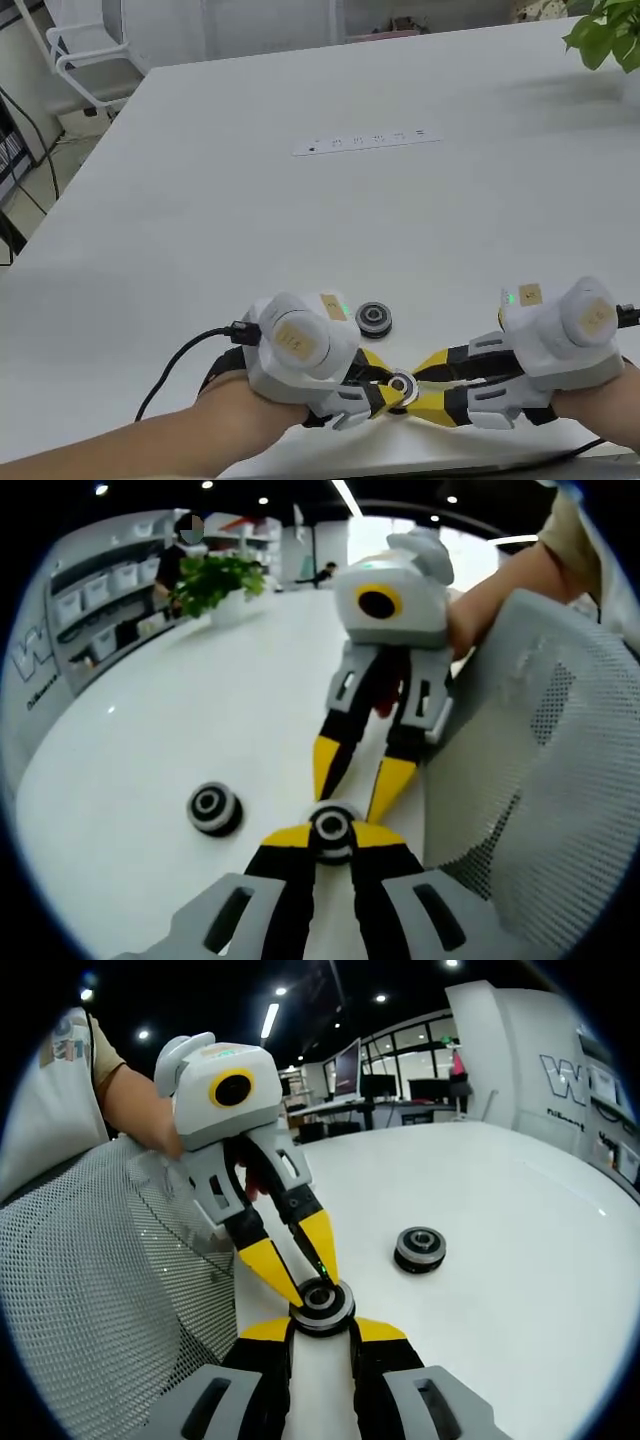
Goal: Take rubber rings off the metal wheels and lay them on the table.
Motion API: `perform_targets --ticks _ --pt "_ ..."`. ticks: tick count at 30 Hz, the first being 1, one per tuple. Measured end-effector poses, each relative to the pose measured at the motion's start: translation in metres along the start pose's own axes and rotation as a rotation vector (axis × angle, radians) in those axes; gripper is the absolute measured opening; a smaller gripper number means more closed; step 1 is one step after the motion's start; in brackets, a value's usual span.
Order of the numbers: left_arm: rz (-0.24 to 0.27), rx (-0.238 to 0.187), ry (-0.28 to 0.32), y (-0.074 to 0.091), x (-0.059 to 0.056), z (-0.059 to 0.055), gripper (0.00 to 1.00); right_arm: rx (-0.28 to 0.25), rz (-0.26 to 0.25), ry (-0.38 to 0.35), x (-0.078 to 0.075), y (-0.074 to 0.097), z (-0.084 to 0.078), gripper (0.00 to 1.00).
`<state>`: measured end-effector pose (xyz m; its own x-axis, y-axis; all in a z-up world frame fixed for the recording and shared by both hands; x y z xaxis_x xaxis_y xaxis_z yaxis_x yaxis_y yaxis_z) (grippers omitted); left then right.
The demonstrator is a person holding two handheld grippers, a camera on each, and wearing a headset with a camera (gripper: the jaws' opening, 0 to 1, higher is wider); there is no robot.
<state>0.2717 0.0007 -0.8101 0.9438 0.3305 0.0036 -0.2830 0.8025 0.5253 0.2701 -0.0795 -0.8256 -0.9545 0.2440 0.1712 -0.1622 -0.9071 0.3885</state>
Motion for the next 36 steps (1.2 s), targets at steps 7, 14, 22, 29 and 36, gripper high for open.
perform_targets --ticks 7,14,22,29,36 --pt "0.002 0.0 0.001 0.0 0.0 0.0 0.13 0.016 -0.014 -0.006 -0.001 0.003 -0.004 0.12" --pt "0.004 0.0 -0.002 0.0 0.0 0.0 0.13 0.021 -0.02 -0.031 0.0 0.003 -0.004 0.1" --pt "0.006 0.001 -0.013 0.0 -0.001 -0.001 0.13 0.022 -0.039 -0.062 -0.003 0.004 -0.006 0.01" --pt "0.007 0.002 -0.013 0.0 -0.001 0.0 0.13 0.045 -0.042 -0.074 -0.003 0.004 -0.011 0.0" --pt "0.006 0.001 -0.014 0.0 -0.001 0.0 0.13 -0.012 -0.07 -0.148 -0.009 0.009 -0.006 0.09"
Point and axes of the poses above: the centre of the closed fingertips' face, and the gripper's own axes: y roughly backward along the fingers, x roughly to its left, z roughly out of its top, the point moved 5 cm from there along y, roughly backward along the fingers, and after that the axes turned 9 degrees about -x, right-handed, at the moved point
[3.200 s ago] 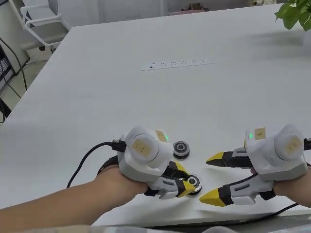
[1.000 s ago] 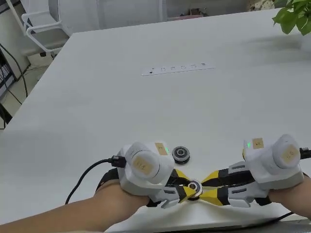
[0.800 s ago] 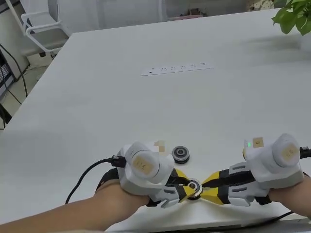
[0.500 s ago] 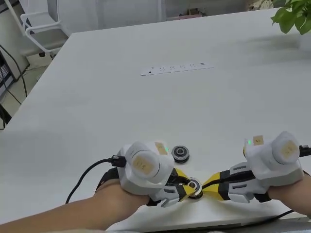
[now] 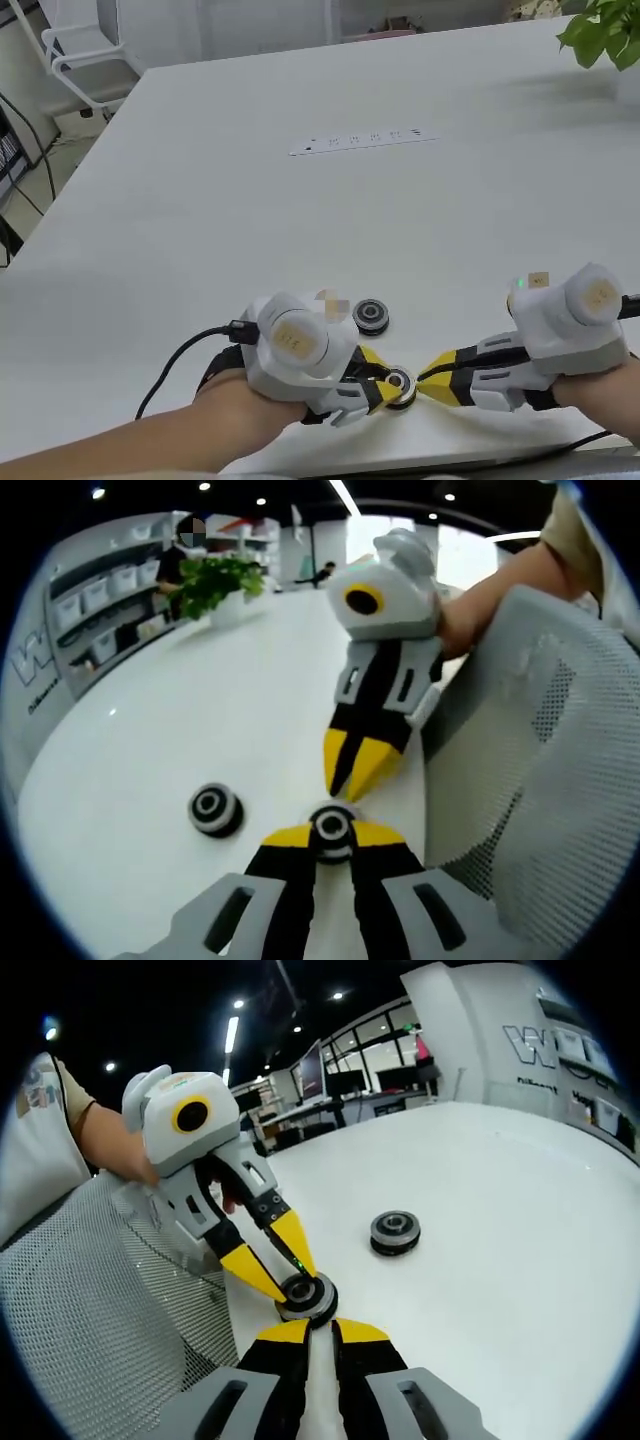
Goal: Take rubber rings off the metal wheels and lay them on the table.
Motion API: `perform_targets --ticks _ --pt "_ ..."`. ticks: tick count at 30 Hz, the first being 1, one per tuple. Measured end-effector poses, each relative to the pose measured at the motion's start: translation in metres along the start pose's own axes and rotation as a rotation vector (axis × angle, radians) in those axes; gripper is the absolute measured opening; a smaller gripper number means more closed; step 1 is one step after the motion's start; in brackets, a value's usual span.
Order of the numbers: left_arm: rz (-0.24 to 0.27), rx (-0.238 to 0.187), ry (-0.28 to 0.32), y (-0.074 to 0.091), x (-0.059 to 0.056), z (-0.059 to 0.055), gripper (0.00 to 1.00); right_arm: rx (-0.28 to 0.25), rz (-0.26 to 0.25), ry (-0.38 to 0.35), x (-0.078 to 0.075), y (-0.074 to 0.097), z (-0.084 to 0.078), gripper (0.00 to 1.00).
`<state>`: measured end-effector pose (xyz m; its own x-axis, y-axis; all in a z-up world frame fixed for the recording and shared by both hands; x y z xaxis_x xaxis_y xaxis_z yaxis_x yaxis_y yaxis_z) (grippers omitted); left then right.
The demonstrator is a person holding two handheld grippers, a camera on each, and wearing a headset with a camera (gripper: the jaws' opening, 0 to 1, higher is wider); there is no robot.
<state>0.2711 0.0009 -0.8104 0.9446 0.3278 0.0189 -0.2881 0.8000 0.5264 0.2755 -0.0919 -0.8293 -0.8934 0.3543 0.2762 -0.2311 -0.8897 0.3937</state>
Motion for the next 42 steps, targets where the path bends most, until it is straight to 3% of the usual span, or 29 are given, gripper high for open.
perform_targets --ticks 2,4,11,18,29,42 --pt "0.0 0.0 0.0 0.0 0.0 0.0 0.13 -0.005 0.017 0.002 0.004 -0.002 -0.001 0.18" --pt "0.0 -0.001 0.0 0.0 0.0 0.0 0.13 -0.004 0.047 0.038 0.009 -0.005 0.001 0.21" --pt "0.002 0.0 0.001 0.0 0.0 0.0 0.13 0.015 0.063 0.1 0.01 -0.012 0.0 0.3" --pt "0.003 0.0 -0.001 0.0 0.0 0.0 0.13 0.012 0.069 0.105 0.009 -0.014 0.001 0.24" --pt "0.002 -0.004 -0.001 0.0 -0.001 -0.001 0.13 0.043 0.06 0.189 0.011 -0.009 0.0 0.15" --pt "0.005 -0.005 0.002 0.0 -0.001 0.0 0.13 0.046 0.051 0.142 0.01 -0.006 -0.001 0.08"
Point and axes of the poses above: the centre of the closed fingertips' face, and the gripper's own axes: y roughly backward along the fingers, x roughly to its left, z roughly out of its top, the point moved 5 cm from there along y, roughly backward along the fingers, and after that the axes turned 9 degrees about -x, right-handed, at the moved point
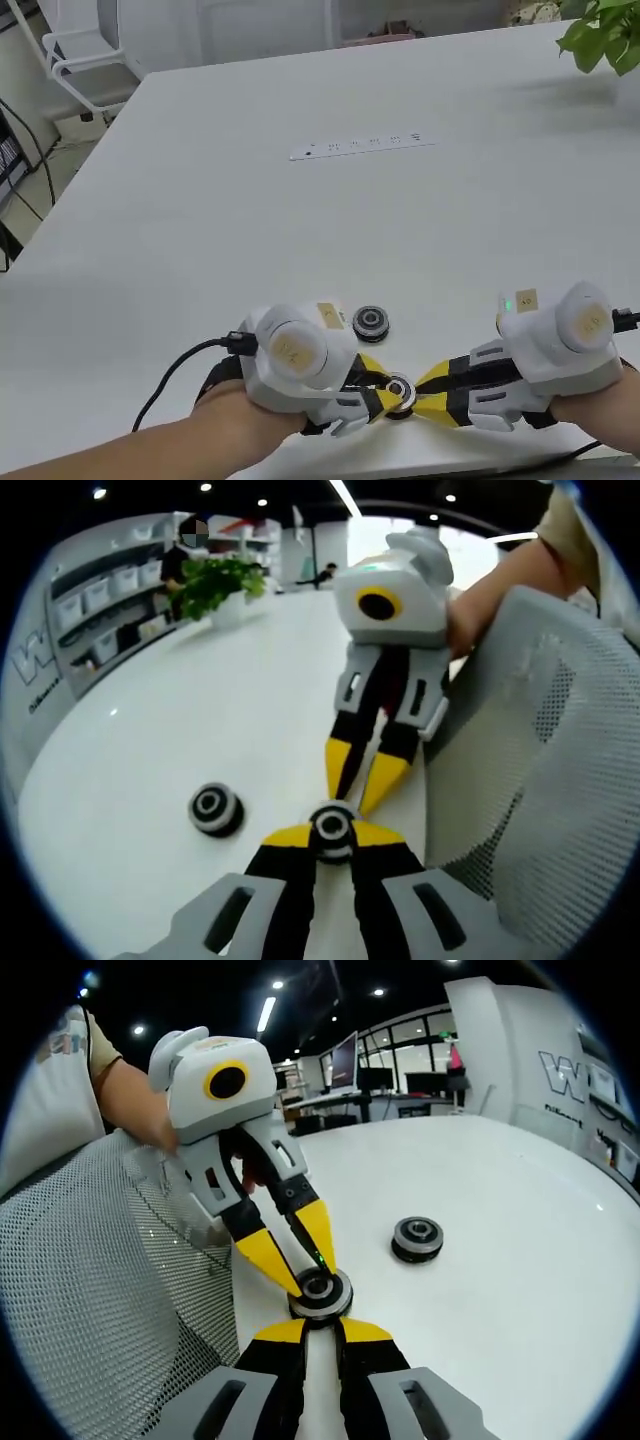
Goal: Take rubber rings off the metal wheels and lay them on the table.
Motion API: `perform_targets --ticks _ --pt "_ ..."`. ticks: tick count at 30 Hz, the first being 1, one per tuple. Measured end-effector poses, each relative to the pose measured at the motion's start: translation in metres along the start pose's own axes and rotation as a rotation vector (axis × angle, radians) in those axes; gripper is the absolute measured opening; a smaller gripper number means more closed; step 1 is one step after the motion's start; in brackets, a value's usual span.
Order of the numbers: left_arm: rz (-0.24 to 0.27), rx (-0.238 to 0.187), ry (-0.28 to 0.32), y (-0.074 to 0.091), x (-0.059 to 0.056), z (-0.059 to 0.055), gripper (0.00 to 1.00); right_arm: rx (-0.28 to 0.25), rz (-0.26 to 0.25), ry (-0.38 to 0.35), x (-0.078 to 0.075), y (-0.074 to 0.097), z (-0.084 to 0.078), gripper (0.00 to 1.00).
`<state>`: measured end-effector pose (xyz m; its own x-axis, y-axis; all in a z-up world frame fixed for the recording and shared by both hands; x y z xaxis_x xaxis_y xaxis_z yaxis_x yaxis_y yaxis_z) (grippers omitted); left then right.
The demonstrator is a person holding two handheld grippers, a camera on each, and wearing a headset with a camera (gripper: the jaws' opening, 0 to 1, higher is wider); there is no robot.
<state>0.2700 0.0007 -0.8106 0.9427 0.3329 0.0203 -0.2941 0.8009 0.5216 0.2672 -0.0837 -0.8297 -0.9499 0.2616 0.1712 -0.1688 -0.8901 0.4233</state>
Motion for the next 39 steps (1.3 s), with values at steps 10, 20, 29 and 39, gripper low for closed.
perform_targets --ticks 10,20,29,39 --pt "0.003 0.002 -0.005 -0.0001 0.0004 0.0001 0.13 -0.004 -0.016 -0.056 -0.0008 0.0011 -0.0002 0.02" --pt "0.005 0.007 -0.01 -0.0003 0.0008 0.0008 0.13 -0.006 -0.04 -0.108 -0.003 0.0021 -0.0002 0.0" --pt "0.009 0.012 -0.009 -0.0008 0.0009 0.0011 0.13 -0.003 -0.053 -0.117 -0.0027 0.0047 0.0014 0.0" --pt "0.012 0.014 -0.004 -0.0011 0.0003 0.001 0.13 0.009 -0.051 -0.095 -0.0026 0.0054 0.002 0.01"
Point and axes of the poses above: the centre of the closed fingertips' face, and the gripper's own axes: y roughly backward along the fingers, x roughly to its left, z roughly out of its top, the point moved 5 cm from there along y, roughly backward along the fingers, and after that the axes turned 9 degrees about -x, right-handed, at the moved point
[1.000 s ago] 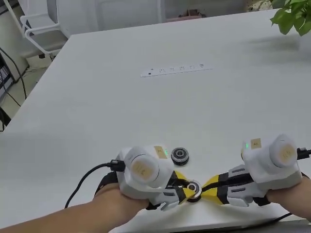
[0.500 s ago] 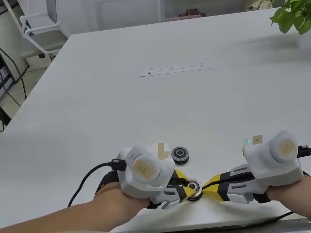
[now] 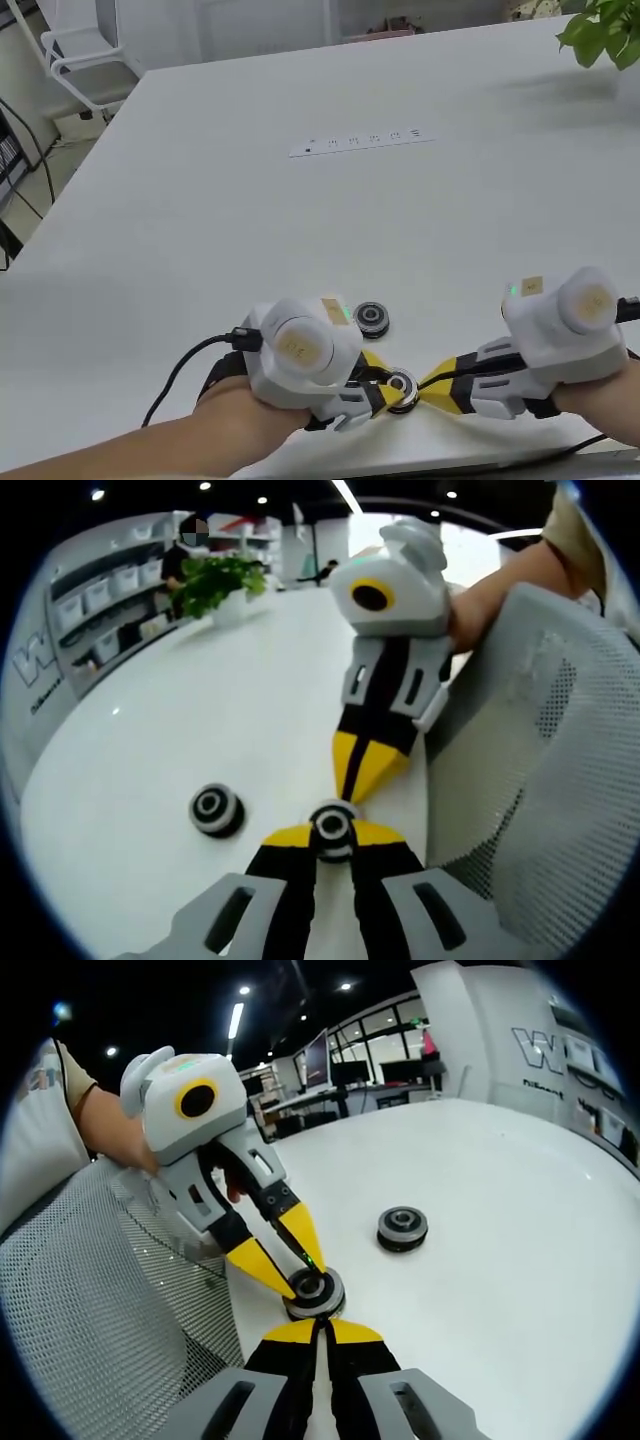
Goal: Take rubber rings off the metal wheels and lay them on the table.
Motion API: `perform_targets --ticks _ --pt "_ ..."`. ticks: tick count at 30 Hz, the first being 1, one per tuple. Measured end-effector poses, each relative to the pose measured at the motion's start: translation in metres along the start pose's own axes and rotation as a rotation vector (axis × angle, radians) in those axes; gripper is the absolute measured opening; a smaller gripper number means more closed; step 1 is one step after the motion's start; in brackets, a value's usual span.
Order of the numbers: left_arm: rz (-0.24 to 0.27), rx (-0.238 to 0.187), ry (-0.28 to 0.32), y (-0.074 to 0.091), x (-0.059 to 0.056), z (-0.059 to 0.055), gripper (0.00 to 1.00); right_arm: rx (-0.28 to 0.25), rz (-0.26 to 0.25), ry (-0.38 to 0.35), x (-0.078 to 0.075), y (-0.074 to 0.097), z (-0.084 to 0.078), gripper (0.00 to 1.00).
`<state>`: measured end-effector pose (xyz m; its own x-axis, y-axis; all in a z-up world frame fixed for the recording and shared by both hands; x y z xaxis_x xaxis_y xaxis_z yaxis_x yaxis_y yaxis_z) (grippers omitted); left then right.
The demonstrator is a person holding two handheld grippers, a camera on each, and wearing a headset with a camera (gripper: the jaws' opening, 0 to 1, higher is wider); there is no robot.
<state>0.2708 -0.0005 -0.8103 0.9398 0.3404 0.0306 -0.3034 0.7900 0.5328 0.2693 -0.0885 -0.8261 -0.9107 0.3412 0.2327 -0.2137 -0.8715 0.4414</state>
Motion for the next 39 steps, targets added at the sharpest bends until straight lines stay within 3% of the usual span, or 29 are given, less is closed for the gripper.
perform_targets --ticks 17,24,39 --pt "0.004 -0.002 0.001 -0.0001 -0.0004 -0.0001 0.13 0.004 0.0 0.049 -0.0032 -0.0027 -0.0019 0.04" --pt "0.004 -0.002 0.0 -0.0001 -0.0004 0.0 0.13 -0.001 -0.001 0.035 -0.0028 -0.0024 -0.0014 0.0" --pt "0.007 -0.001 -0.005 -0.0008 0.0001 0.0001 0.13 -0.083 -0.028 -0.186 -0.0086 0.0033 -0.0002 0.0"
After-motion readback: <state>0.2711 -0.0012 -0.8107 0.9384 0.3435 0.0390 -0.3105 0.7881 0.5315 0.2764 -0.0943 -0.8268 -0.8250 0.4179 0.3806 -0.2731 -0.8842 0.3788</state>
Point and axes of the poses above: the centre of the closed fingertips' face, and the gripper's own axes: y roughly backward along the fingers, x roughly to its left, z roughly out of its top, the point moved 5 cm from there along y, roughly backward along the fingers, and after that the axes turned 9 degrees about -x, right-handed, at the moved point
